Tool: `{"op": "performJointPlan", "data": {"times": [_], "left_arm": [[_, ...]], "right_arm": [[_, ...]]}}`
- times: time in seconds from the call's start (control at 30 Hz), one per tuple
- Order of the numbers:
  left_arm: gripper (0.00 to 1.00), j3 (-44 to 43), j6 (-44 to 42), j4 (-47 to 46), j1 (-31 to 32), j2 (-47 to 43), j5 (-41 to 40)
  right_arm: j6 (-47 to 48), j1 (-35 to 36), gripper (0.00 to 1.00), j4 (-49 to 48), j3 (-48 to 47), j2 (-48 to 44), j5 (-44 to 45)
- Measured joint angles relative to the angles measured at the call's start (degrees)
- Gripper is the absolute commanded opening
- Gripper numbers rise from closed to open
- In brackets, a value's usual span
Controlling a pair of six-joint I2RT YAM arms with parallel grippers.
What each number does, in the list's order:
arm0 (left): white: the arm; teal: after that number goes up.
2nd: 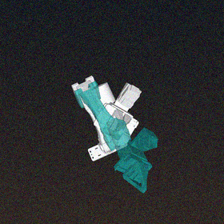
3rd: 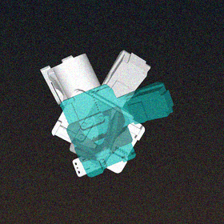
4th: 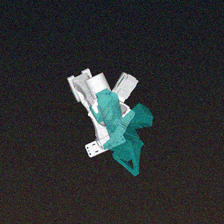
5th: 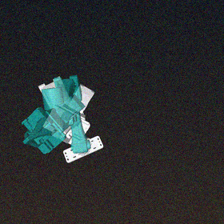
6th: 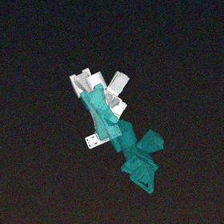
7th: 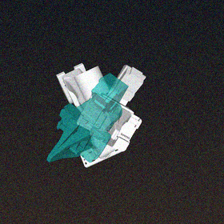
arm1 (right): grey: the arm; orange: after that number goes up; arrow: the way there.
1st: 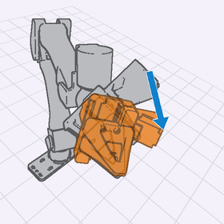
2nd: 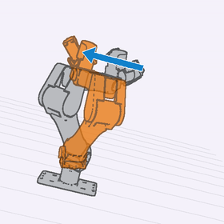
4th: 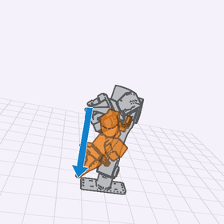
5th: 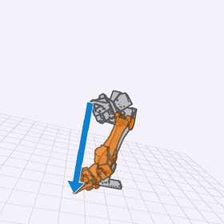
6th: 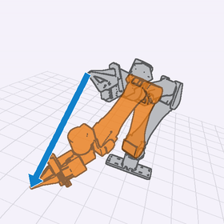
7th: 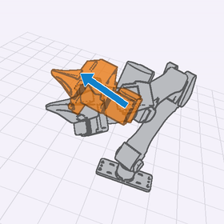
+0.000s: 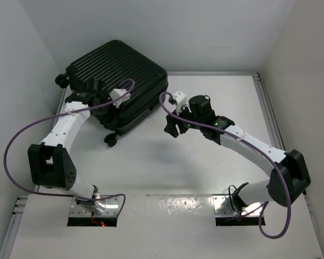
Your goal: Pack the luggage
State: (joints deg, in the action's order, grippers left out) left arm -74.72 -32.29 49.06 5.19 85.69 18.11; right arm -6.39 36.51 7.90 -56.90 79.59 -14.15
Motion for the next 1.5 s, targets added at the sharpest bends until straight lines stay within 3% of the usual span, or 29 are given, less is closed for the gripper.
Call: {"op": "performJointPlan", "data": {"times": [0.23, 0.27, 0.33, 0.47, 0.57, 0.67, 0.77, 0.93, 1.03, 1.17, 1.27, 1.3, 1.4, 1.5], "left_arm": [[0.03, -0.68, 13.2, -4.68, 12.5, 0.81, -2.12], [0.17, -1.07, 15.89, -5.62, 14.05, 1.31, -2.21], [0.34, -2.71, 19.8, -7.08, 17.9, 3.34, -2.14], [0.83, -5.66, 25.09, -10.19, 23.08, 6.56, 0.07], [1.0, -7.98, 25.35, -13.97, 26.34, 7.37, 3.32], [1.0, -8.94, 26.25, -18.45, 26.97, 6.08, 6.03], [1.0, -8.94, 28.61, -22.58, 26.84, 1.79, 6.03], [1.0, -11.08, 33.31, -25.64, 25.18, -7.26, -2.25], [0.93, -13.03, 36.37, -25.2, 19.3, -10.4, -8.76], [0.87, -14.34, 41.57, -22.21, 9.14, -10.91, -18.34], [0.96, -12.17, 44.48, -19.8, 3.08, -11.23, -22.32], [0.98, -11.13, 45.31, -19.04, 1.49, -11.52, -23.19], [0.98, -7.06, 46.86, -17.4, -2.47, -13.22, -23.67], [0.91, -3.63, 46.07, -15.76, -5.88, -15.61, -19.1]], "right_arm": [[-1.53, -0.98, 0.66, 0.15, 3.26, -5.22, 4.28], [-2.1, -1.38, 0.66, 0.15, 4.07, -6.43, 5.35], [-3.28, -2.45, 0.69, -0.02, 5.75, -8.83, 7.34], [-5.25, -4.48, 0.72, -0.02, 8.81, -14.29, 11.54], [-5.79, -5.22, 0.72, -0.17, 10.16, -18.03, 14.49], [-5.92, -5.33, 0.72, -0.42, 11.26, -20.85, 16.37], [-6.21, -5.33, 0.65, -1.36, 12.46, -22.03, 16.57], [-6.64, -3.1, 0.58, -4.0, 14.84, -21.99, 14.86], [-4.44, 4.7, 0.53, -7.78, 15.02, -19.98, 17.55], [1.18, 17.81, 0.49, -15.12, 14.45, -11.93, 25.51], [2.47, 23.23, 0.41, -18.45, 14.05, -4.24, 31.85], [1.84, 24.5, 0.32, -18.29, 13.22, -1.31, 34.16], [-1.6, 27.17, 0.26, -15.5, 8.04, 6.1, 40.41], [-5.22, 29.22, 0.15, -13.62, 1.07, 11.98, 46.23]]}}
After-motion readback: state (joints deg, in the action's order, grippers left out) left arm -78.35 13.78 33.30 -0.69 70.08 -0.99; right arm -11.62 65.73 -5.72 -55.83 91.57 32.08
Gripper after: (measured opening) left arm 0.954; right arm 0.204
